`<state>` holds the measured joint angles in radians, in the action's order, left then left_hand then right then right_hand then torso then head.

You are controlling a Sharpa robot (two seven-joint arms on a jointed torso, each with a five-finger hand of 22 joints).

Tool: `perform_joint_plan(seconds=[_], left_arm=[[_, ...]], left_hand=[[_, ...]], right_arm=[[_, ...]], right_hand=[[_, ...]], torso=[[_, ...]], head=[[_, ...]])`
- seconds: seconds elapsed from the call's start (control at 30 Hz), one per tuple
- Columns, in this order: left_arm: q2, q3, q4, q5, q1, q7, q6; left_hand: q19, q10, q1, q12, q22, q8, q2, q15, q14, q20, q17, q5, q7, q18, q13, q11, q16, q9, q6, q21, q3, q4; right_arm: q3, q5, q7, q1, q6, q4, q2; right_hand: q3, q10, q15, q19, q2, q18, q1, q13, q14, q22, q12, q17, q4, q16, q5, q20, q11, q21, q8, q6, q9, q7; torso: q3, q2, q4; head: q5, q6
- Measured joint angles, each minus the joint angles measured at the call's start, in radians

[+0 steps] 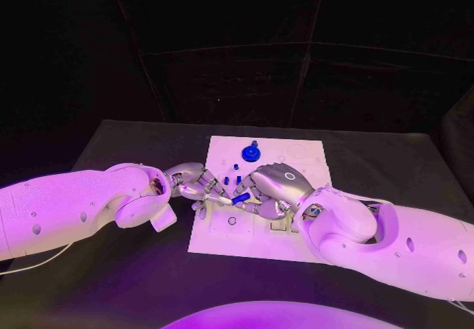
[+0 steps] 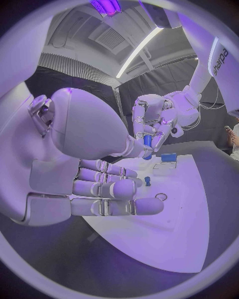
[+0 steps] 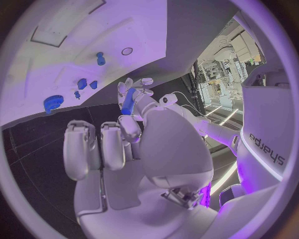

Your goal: Assemble the parts on the task board

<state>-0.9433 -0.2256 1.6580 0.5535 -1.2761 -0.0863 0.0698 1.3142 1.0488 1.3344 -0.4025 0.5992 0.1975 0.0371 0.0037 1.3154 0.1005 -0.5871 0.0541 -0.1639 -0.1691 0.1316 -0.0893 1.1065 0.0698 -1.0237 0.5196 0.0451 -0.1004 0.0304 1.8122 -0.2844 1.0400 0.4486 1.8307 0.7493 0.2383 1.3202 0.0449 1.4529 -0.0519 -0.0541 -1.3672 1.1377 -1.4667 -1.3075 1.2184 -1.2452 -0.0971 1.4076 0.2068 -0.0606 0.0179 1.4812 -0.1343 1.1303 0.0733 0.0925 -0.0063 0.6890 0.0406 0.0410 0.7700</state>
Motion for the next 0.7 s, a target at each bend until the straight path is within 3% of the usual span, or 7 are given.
perform_joint_plan(seconds=[0.17,0.37,0.7], left_arm=[[-0.014,0.0,0.002,0.0,0.0,0.0,0.001],[-0.056,0.0,0.009,-0.001,-0.004,0.005,0.003],[-0.12,0.001,-0.001,-0.043,-0.046,0.038,0.006]], left_hand=[[0.0,0.0,0.0,0.0,0.0,0.0,0.0,0.0,0.0,0.0,0.0,0.0,0.0,0.0,0.0,0.0,0.0,0.0,0.0,0.0,0.0,0.0],[0.0,0.0,0.0,0.0,0.0,0.0,0.0,0.0,0.0,0.0,0.004,0.0,0.0,0.0,0.0,0.0,0.0,0.0,0.0,0.0,-0.003,0.003],[0.0,0.0,0.0,0.0,0.0,0.0,0.0,0.0,0.0,0.0,0.011,0.0,0.0,0.0,0.0,0.0,0.0,0.0,0.0,0.0,-0.003,0.003]], right_arm=[[0.0,0.001,-0.001,0.001,-0.012,-0.009,-0.002],[0.0,0.012,-0.007,0.002,-0.043,-0.021,-0.009],[0.0,0.046,-0.024,0.01,-0.113,-0.049,-0.04]], right_hand=[[0.002,0.0,0.0,0.0,0.0,0.0,0.0,0.0,0.0,0.0,0.0,0.0,0.002,0.0,0.0,0.0,0.0,0.0,0.0,-0.001,0.0,0.0],[0.002,0.0,0.0,0.001,0.0,0.0,0.0,0.0,0.0,0.0,-0.001,0.0,0.002,0.0,0.0,0.0,0.0,0.0,0.001,-0.002,0.0,0.001],[0.002,0.0,0.0,0.007,0.0,0.0,0.0,-0.004,0.0,0.0,-0.005,-0.003,0.002,0.004,-0.001,0.0,0.0,0.0,0.003,0.0,0.0,0.004]], torso=[[-0.0003,0.0,0.0001],[-0.0006,0.0,0.0006],[-0.0012,0.0,0.0011]], head=[[0.0,-0.001],[0.0,-0.001],[0.003,0.004]])
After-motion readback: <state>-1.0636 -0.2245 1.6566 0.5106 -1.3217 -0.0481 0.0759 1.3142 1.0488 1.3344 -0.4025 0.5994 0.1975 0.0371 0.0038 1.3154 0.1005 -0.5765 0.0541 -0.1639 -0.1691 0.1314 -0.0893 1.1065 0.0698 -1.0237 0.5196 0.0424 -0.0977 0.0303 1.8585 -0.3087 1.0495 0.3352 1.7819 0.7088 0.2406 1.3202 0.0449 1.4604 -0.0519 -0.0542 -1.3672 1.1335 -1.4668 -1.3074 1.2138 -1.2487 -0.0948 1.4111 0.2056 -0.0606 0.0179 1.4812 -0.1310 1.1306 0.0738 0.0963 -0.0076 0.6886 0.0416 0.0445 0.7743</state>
